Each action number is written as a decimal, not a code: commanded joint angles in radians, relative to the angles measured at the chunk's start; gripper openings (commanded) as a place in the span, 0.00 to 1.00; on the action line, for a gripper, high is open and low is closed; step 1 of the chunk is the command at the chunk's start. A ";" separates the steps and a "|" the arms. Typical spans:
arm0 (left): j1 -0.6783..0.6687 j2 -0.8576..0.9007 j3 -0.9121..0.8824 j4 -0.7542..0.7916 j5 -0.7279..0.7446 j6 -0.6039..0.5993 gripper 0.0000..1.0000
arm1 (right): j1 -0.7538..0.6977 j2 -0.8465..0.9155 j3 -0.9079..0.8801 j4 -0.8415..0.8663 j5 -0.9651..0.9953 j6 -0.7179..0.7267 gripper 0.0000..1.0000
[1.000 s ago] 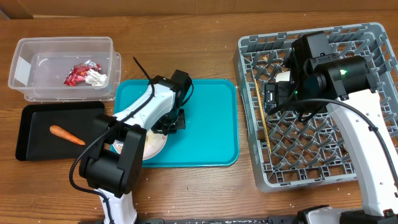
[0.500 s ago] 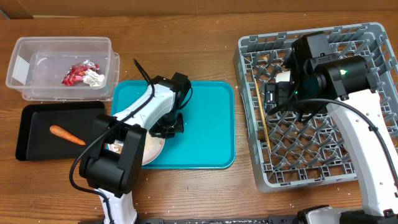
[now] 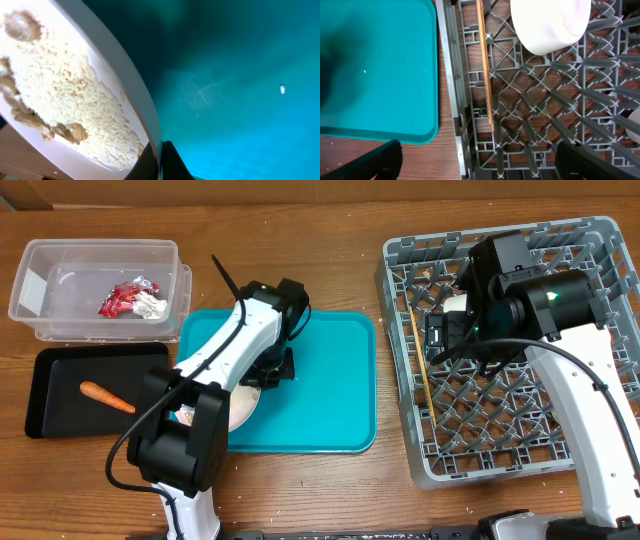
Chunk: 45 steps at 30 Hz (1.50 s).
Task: Sort waste into correct bins and load items into the dishwasher
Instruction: 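Lift the plate and carry it left toward the clear bin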
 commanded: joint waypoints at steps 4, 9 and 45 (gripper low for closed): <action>0.004 0.003 0.079 -0.053 -0.037 -0.010 0.04 | -0.003 -0.006 0.006 0.008 0.006 0.004 1.00; 0.004 0.003 0.156 -0.118 -0.056 -0.010 0.04 | -0.003 -0.006 0.006 0.008 0.006 0.004 1.00; 0.598 -0.029 0.291 -0.146 0.375 0.391 0.04 | -0.003 -0.006 0.006 -0.006 0.006 0.005 1.00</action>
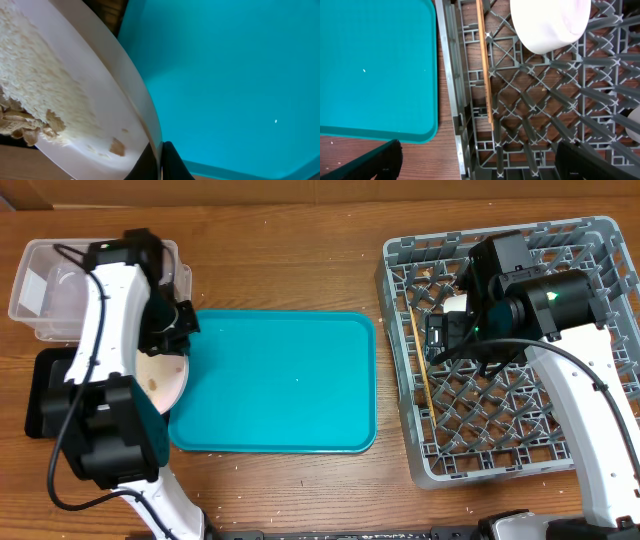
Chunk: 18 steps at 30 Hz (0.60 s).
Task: Sort waste into correct bins and load items into the dishwasher
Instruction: 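Lift the plate and carry it left toward the clear bin, then tilt the white plate with the left gripper to dump scraps onto black tray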
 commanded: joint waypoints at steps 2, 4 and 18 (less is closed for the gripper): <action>0.101 -0.029 0.026 0.002 0.201 0.136 0.04 | -0.003 -0.006 0.006 -0.002 0.006 0.005 1.00; 0.143 -0.029 0.025 -0.002 0.269 0.176 0.04 | -0.003 -0.006 0.006 -0.003 0.006 0.005 1.00; 0.409 -0.029 0.025 -0.072 0.730 0.436 0.04 | -0.003 -0.006 0.006 -0.006 0.006 0.012 1.00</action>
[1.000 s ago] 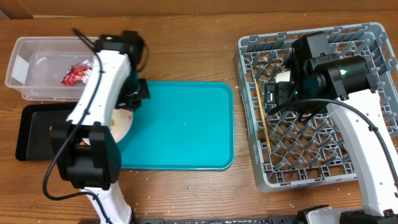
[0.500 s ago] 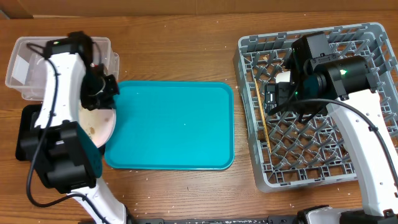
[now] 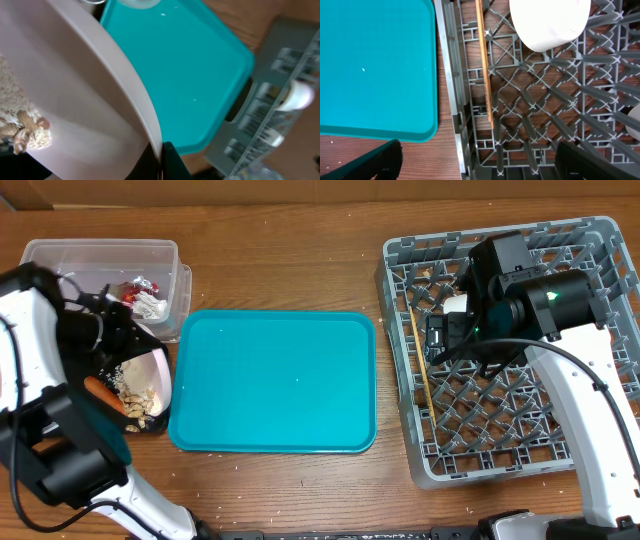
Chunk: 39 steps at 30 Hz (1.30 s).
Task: Sort waste into correct bins and load items into the dishwasher
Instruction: 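Tilt the white plate with the left gripper to dump scraps onto black tray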
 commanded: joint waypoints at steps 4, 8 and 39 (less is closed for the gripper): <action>0.106 -0.029 0.025 -0.087 0.298 0.192 0.04 | -0.003 -0.006 0.006 -0.001 0.005 0.008 1.00; 0.144 -0.029 0.025 -0.141 0.369 0.257 0.04 | -0.003 -0.006 0.006 -0.001 0.005 0.008 1.00; 0.224 -0.029 0.025 -0.196 0.449 0.346 0.04 | -0.003 -0.006 0.006 -0.001 0.006 0.008 1.00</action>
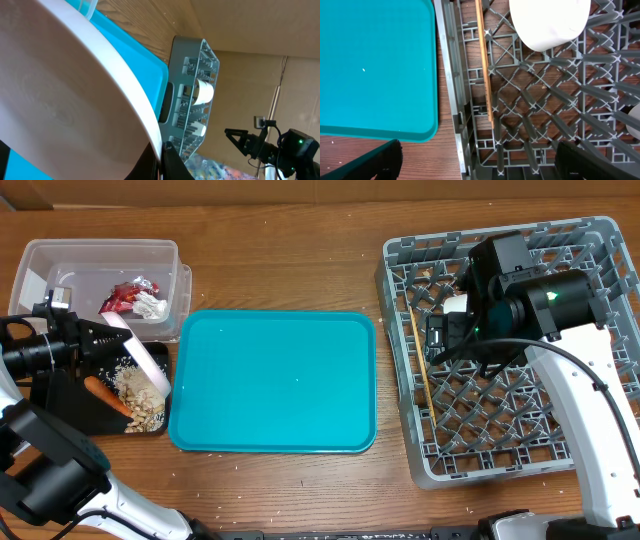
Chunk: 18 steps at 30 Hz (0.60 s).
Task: Sort waste into correct bins and load items into the dishwasher
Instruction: 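Tilt the white plate with the left gripper to dump scraps onto black tray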
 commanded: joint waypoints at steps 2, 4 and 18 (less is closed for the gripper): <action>0.006 -0.029 0.025 -0.003 0.040 0.027 0.04 | -0.003 -0.006 0.006 0.000 0.006 0.004 1.00; 0.006 -0.029 0.025 -0.003 0.040 0.027 0.04 | -0.003 -0.006 0.006 0.000 0.005 0.004 1.00; 0.006 -0.029 0.025 0.006 -0.003 -0.036 0.04 | -0.003 -0.006 0.006 -0.001 0.005 0.005 1.00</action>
